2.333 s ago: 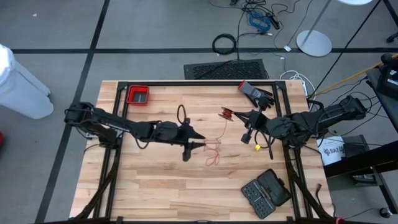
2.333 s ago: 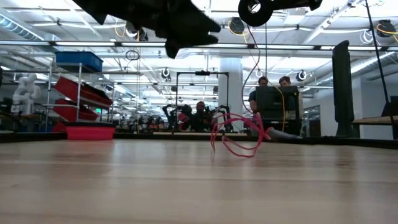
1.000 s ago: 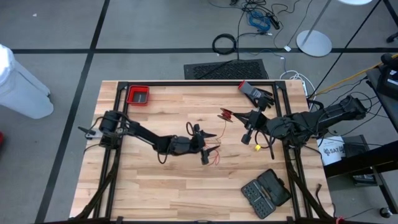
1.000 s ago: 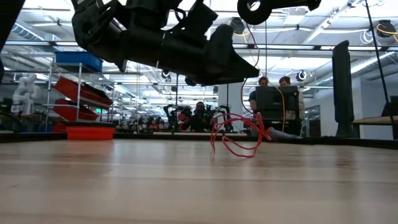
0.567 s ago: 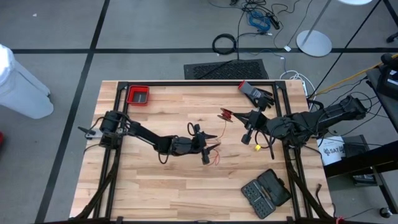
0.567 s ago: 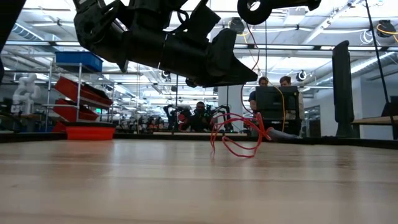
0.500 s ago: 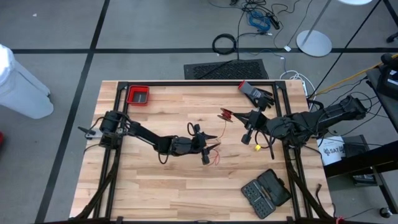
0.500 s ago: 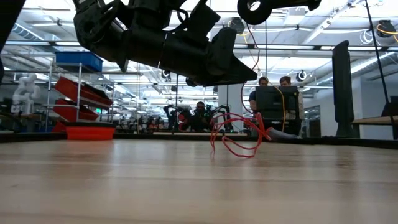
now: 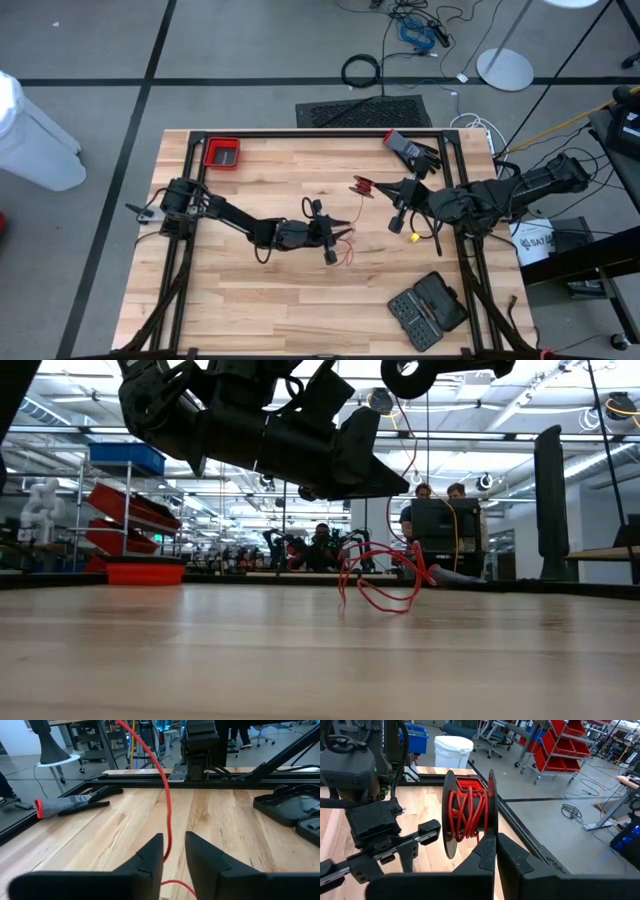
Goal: Coil cords
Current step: Uncoil the red wire from the spool
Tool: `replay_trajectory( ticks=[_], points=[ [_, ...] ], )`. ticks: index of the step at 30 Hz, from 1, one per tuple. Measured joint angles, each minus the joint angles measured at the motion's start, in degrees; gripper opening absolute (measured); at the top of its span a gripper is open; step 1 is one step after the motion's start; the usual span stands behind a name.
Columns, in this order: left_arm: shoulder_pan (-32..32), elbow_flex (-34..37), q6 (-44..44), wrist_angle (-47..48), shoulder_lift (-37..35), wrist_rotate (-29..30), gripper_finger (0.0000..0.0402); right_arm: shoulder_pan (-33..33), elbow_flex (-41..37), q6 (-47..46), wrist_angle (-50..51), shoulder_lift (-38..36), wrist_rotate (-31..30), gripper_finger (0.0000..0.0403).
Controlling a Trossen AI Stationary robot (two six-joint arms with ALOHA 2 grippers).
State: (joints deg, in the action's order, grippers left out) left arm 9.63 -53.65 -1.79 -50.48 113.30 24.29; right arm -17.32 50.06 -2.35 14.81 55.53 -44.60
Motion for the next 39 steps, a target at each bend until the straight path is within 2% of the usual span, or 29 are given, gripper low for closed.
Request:
replay_trajectory(
  ticks=[6,16,26,32,39],
  points=[
    [0.0,0.0,0.1,0.0,0.0,0.0,0.0011,0.0,0.0,0.0,0.0,0.0,0.0,0.0],
    [0.0,0.0,-1.9,1.9,-0.6,3.1,0.0003,0.0,0.0,0.0,0.0,0.0,0.5,0.0],
    [-0.2,0.1,-5.1,23.0,-10.9,12.0,0.0002,0.0,0.0,0.0,1.0,0.0,4.4,0.0],
    [-0.6,0.1,-5.0,36.3,-19.5,14.4,0.0002,0.0,0.0,-1.1,1.1,0.0,4.2,0.0],
    [0.0,0.1,-4.6,45.8,-27.4,18.7,0.0002,0.0,0.0,-1.5,1.4,0.1,3.9,0.0]
  ],
)
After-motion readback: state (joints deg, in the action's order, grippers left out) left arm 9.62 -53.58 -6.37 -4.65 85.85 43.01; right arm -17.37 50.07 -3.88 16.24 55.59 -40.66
